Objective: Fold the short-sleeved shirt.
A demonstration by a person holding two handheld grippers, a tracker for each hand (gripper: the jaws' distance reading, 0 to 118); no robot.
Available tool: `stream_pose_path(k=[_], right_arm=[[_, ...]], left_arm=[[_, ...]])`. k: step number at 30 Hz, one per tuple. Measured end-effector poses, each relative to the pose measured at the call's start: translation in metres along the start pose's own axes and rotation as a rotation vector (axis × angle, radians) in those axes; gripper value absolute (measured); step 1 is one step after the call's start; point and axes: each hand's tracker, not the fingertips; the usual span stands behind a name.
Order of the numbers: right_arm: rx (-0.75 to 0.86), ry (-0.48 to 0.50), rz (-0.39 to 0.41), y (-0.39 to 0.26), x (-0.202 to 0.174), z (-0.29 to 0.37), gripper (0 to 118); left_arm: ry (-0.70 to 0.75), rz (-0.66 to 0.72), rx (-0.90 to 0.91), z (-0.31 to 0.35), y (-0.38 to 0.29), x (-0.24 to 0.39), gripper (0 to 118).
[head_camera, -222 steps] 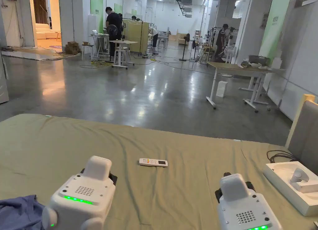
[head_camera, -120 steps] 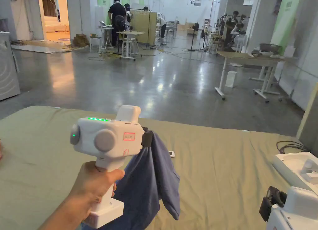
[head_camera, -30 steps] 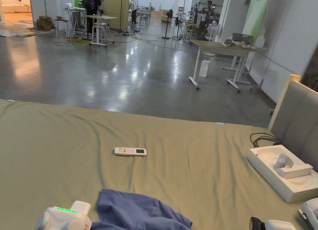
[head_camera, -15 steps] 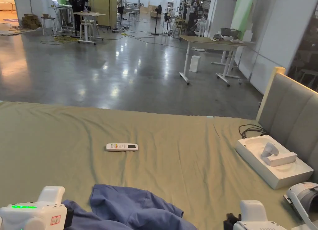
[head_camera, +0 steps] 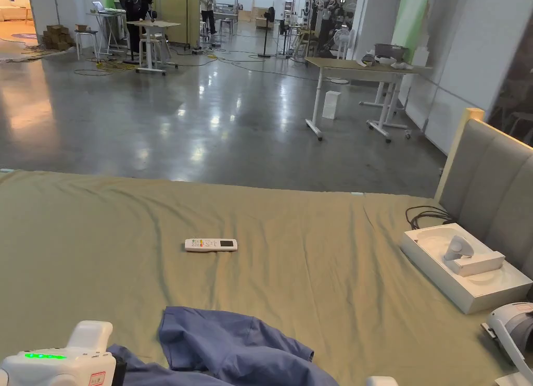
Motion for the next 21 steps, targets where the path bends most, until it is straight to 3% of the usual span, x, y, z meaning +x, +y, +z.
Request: stream_pose_path(k=[1,8,21], right_arm=[[0.020,-0.034,0.027,-0.002,-0.003,-0.001,3],[0.159,0.007,-0.044,-0.004,0.007,0.024,2],[0.556,-0.008,0.022,0.045,0.019,0.186,2]], left_arm=[[0.000,0.001,-0.003,0.001,-0.001,0.000,5],[-0.006,0.008,0.000,0.009,-0.001,-0.002,5],[0.007,0.009,0.164,0.079,0.049,-0.015,5]])
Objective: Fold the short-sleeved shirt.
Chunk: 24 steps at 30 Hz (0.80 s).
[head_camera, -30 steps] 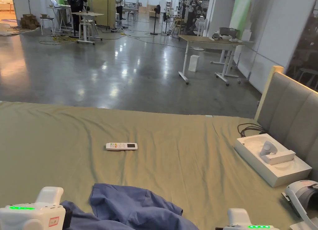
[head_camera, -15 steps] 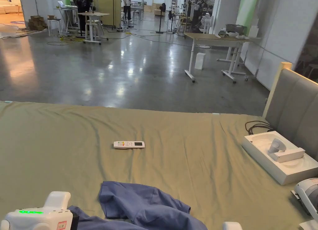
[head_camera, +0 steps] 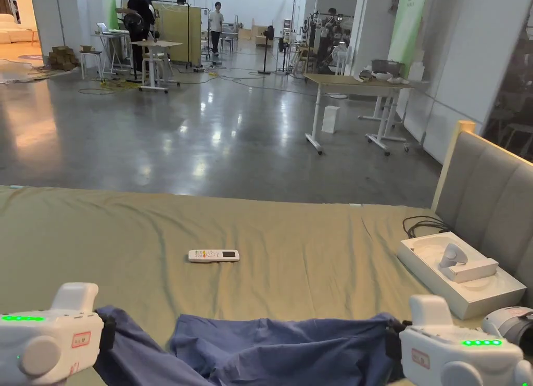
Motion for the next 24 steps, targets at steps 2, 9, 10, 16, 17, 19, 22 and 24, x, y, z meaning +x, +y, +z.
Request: stream_pose_path(k=[2,9,10,16,17,19,22,24], right_arm=[[0.040,-0.001,-0.007,0.022,0.004,0.016,2],[0.180,-0.071,0.033,0.096,0.017,0.063,2],[0.192,-0.081,0.040,0.104,0.018,0.068,2],[0.284,-0.133,0.040,0.153,0.024,0.099,2],[0.295,-0.138,0.041,0.159,0.024,0.104,2],[0.321,-0.148,0.058,0.169,0.023,0.109,2],[0.342,-0.146,0.053,0.181,0.021,0.114,2],[0.351,-0.153,0.061,0.187,0.014,0.115,2]], left_arm=[[0.010,0.002,0.033,0.014,0.016,-0.007,5],[0.074,0.020,0.167,0.071,0.080,-0.042,5],[0.085,0.023,0.184,0.078,0.088,-0.046,5],[0.149,0.032,0.255,0.119,0.133,-0.064,5],[0.151,0.038,0.266,0.124,0.139,-0.067,5],[0.160,0.043,0.287,0.133,0.149,-0.069,5],[0.165,0.041,0.307,0.141,0.160,-0.068,5],[0.176,0.031,0.309,0.139,0.166,-0.066,5]])
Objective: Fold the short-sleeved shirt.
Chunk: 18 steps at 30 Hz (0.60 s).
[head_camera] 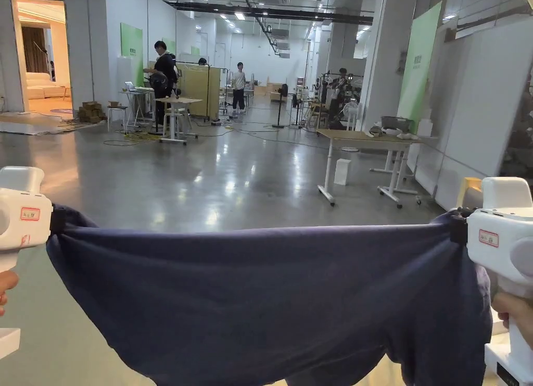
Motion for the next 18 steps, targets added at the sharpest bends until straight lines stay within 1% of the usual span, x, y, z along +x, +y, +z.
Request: stream_pose_path(k=[1,4,7,13,18], right_arm=[[0.023,-0.017,0.003,0.003,-0.002,-0.002,2],[0.014,-0.014,-0.004,0.010,-0.006,-0.014,2],[0.012,-0.022,0.008,0.016,-0.012,-0.032,2],[0.022,-0.057,0.002,0.028,-0.019,-0.075,2],[0.032,-0.080,0.007,0.041,-0.027,-0.108,2]], left_arm=[[0.006,-0.009,-0.002,-0.002,0.002,0.002,5],[0.017,-0.020,-0.007,-0.014,0.009,0.003,5],[0.019,-0.005,-0.018,-0.027,0.015,0.004,5],[0.012,0.038,-0.004,-0.064,0.031,0.001,5],[0.028,0.030,0.007,-0.092,0.048,0.010,5]])
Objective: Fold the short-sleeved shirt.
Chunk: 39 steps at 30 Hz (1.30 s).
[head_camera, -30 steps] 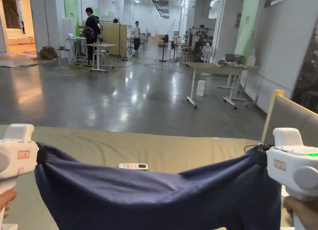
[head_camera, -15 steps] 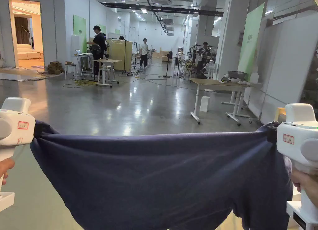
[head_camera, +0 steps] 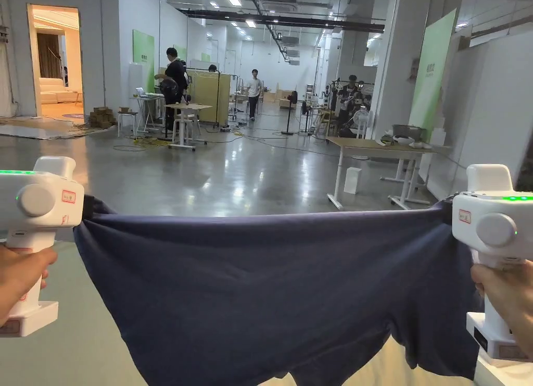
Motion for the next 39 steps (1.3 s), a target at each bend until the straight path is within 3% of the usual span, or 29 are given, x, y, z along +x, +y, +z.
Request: stream_pose_path(k=[8,16,25,30,39], right_arm=[[-0.022,0.003,-0.024,-0.019,-0.008,-0.036,2],[-0.175,0.017,-0.062,-0.120,-0.009,-0.050,2],[-0.316,0.024,-0.052,-0.273,0.004,0.054,2],[-0.397,0.007,0.036,-0.333,-0.001,0.109,2],[-0.514,0.008,0.077,-0.397,-0.001,0.141,6]], left_arm=[[0.038,-0.030,0.002,-0.029,-0.009,0.017,5],[0.044,-0.032,-0.105,-0.039,-0.104,0.019,5],[0.008,0.066,-0.252,0.017,-0.268,-0.029,5],[0.024,0.056,-0.367,0.060,-0.353,-0.044,5],[-0.006,0.046,-0.512,0.077,-0.408,-0.048,6]])
